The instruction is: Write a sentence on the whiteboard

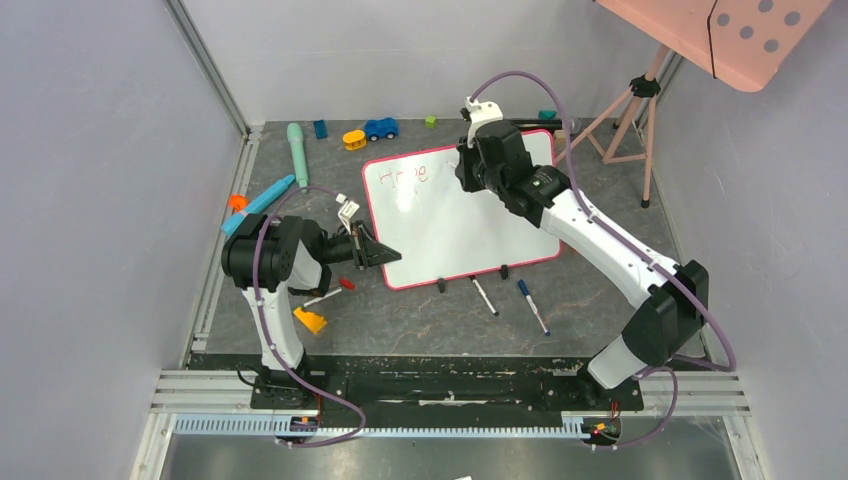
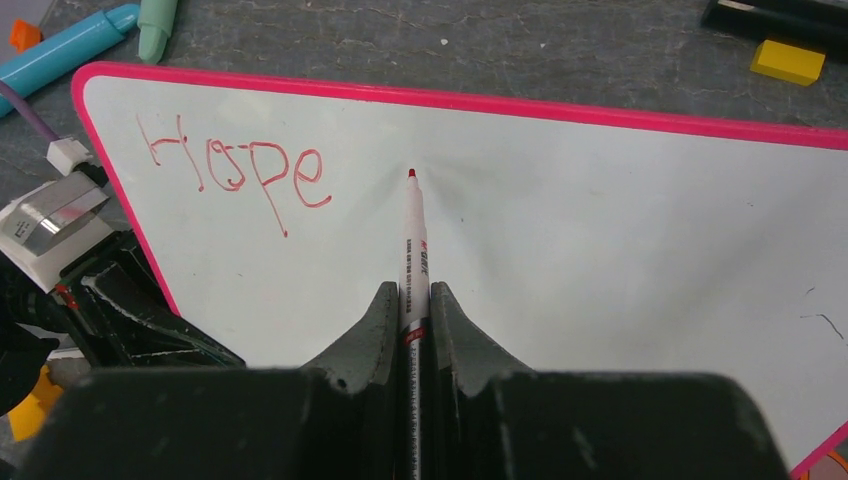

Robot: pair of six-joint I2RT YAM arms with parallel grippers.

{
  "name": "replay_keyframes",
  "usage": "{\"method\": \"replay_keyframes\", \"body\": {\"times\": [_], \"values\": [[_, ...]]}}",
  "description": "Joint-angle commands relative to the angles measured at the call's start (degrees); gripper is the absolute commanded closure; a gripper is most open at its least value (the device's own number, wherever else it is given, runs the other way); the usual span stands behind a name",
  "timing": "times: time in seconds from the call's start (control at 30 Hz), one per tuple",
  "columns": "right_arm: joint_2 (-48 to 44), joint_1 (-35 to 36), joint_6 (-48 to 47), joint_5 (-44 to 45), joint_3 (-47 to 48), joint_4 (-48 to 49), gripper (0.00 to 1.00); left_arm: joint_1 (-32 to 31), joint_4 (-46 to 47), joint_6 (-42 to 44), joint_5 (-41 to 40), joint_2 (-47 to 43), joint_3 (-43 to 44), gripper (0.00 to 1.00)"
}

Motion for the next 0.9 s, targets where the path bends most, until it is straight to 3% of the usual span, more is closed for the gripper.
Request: {"method": "replay_keyframes", "body": {"times": [0.0,0.53,0.87], "values": [[1.27,-0.43,-1.06,1.29,3.53,0.02,1.0,-0.68,2.73,6.75,0.74,-0.33,-0.6,0.98],[4.6,-1.23,-1.59,0.49,6.69,-1.21,1.0,-0.69,2.73,6.67,0.8,-0.25,-0.5,0.98],[1.69,-1.23,0.64,-3.14,-0.34,-0.26,1.0,-0.68,2.73,6.63,0.82,-0.25,-0.36,0.98]]}}
